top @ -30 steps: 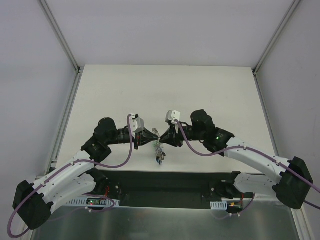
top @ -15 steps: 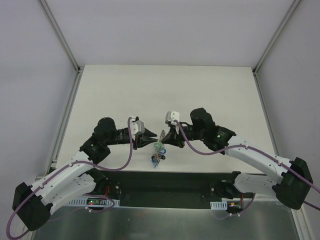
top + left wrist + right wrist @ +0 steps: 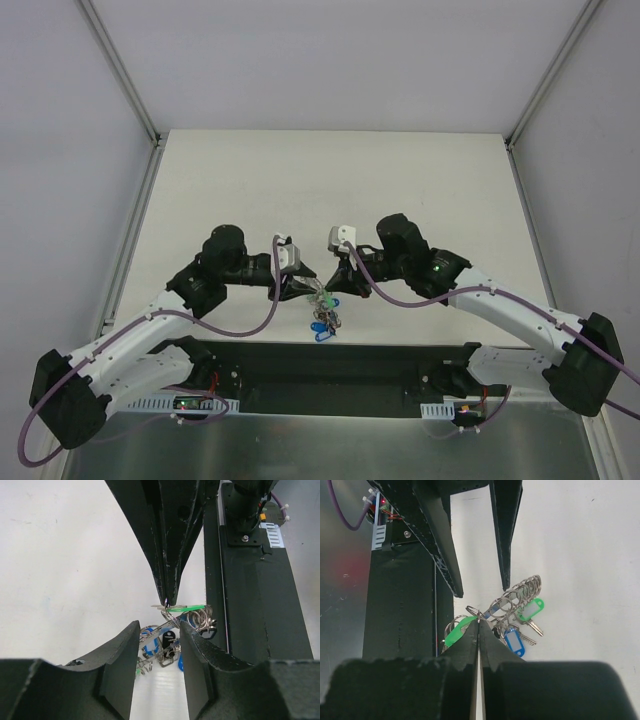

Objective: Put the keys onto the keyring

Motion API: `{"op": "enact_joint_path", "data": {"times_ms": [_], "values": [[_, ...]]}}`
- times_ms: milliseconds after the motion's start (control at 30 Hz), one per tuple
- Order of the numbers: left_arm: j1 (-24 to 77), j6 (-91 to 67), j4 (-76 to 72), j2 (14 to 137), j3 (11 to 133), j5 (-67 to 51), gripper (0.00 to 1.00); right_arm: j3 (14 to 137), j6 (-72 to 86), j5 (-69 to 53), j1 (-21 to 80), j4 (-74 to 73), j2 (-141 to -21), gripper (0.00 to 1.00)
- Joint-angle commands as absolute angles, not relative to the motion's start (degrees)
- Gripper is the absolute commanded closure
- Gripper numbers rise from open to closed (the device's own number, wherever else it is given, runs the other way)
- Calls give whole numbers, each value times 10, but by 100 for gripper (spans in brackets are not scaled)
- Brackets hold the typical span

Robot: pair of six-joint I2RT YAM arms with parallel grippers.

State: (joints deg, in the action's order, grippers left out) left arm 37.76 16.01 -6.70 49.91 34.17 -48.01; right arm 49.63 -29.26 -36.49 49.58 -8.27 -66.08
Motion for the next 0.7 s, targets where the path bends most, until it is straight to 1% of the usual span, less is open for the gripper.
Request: {"op": "enact_joint_path", "data": {"times_ms": [0, 67, 100, 167, 333, 500, 600, 667], "values": [[374, 164, -59, 519, 372, -502, 63, 533, -307, -388, 495, -67, -655, 99], [377, 130, -59, 527, 374, -476, 64, 534, -302, -379, 495, -67, -657, 99], [381, 114, -59, 527, 374, -443, 64, 539, -299, -374, 494, -68, -657, 99], [409, 69, -59, 518, 370, -398, 64, 541, -293, -366, 495, -72, -657, 99], [448, -49, -62, 465, 343, -259, 65, 541, -280, -336, 499, -72, -654, 99], [484, -83, -85, 443, 323, -198, 65, 539, -272, -317, 507, -73, -660, 99], [493, -83, -88, 453, 325, -185, 69, 538, -267, -309, 510, -71, -660, 99], [498, -82, -91, 468, 327, -181, 74, 535, -265, -299, 512, -71, -660, 99]]}}
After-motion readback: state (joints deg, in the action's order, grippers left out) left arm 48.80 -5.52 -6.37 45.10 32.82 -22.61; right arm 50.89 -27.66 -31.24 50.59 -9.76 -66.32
